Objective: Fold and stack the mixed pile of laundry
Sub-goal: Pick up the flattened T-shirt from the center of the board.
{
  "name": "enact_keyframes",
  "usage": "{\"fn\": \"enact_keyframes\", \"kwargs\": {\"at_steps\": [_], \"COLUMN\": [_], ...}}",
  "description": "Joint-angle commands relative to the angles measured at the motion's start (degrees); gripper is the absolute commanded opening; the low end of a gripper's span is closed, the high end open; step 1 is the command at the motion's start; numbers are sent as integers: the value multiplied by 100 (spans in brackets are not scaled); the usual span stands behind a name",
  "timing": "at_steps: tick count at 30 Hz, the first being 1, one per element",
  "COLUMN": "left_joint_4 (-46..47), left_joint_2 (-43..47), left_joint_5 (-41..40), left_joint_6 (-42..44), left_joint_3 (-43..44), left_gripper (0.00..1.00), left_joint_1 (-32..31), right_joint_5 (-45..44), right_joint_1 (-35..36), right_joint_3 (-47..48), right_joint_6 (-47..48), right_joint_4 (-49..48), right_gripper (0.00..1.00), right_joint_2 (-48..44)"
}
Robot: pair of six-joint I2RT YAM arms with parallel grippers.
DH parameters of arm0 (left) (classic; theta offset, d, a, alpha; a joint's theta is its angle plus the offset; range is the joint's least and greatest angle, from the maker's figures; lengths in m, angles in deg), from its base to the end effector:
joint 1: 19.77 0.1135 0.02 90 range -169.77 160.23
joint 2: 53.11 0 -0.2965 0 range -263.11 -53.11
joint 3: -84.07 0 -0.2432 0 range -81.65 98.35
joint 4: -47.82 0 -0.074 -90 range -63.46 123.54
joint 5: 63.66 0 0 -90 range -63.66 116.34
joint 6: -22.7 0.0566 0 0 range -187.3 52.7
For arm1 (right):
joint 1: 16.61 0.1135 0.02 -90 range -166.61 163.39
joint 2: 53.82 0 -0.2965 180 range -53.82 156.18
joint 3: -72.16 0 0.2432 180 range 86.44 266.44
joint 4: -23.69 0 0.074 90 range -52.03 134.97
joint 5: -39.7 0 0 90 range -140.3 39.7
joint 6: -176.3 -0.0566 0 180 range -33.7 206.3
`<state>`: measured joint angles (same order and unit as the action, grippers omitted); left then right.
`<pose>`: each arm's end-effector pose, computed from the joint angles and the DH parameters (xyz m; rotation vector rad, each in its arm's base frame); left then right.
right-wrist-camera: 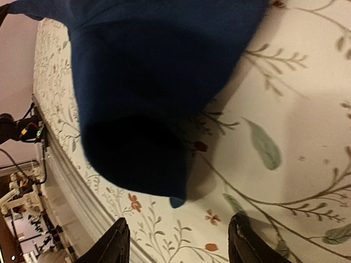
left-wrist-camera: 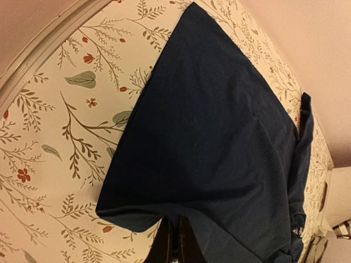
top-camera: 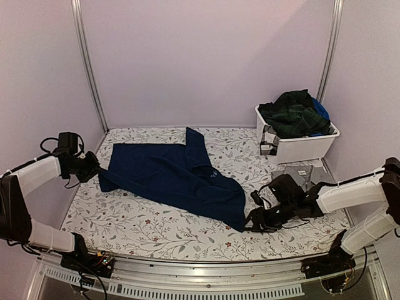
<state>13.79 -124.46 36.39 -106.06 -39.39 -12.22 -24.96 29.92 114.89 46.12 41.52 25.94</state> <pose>0.2449 0.0225 0.2346 -0.8915 2.2909 -0.4562 0.1430 0.1861 0.1565 -0.3538 2.7823 1.0655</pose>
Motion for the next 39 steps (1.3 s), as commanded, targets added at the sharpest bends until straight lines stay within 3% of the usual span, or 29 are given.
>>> {"fn": "enact_keyframes", "kwargs": {"at_steps": [1,8,14,18,25,33,39], "left_joint_4": [60,66,117,166,582,386,607], "left_joint_2": [179,236,176,157,458,792,1067], "left_joint_5": [-25,-80,-65,-21,917,1419,2149], "left_joint_6": [-14,-39,-48,-60,54,587,469], "left_joint_3": [-17,-12,1,-23,281,2175,3306], "left_gripper": [0,0,0,0,0,0,0], "left_joint_1": [-6,0,6,6,28,12,-7], "right_joint_5": [-347,-440,-650,-766,-896,-841,-708], "right_joint_1": [100,339,367,349,-112,-1472,-1558], "right_joint_3": [124,152,-115,-107,1329,4167,5885], "right_joint_6": [-284,-616,-866,-756,474,2129,3046], "right_joint_4": [-613,-996,-967,-751,304,1078,1247], "right_gripper": [58,40,22,1,0,0,0], "right_joint_2": [525,1166,968,735,-453,-1283,-1166]}}
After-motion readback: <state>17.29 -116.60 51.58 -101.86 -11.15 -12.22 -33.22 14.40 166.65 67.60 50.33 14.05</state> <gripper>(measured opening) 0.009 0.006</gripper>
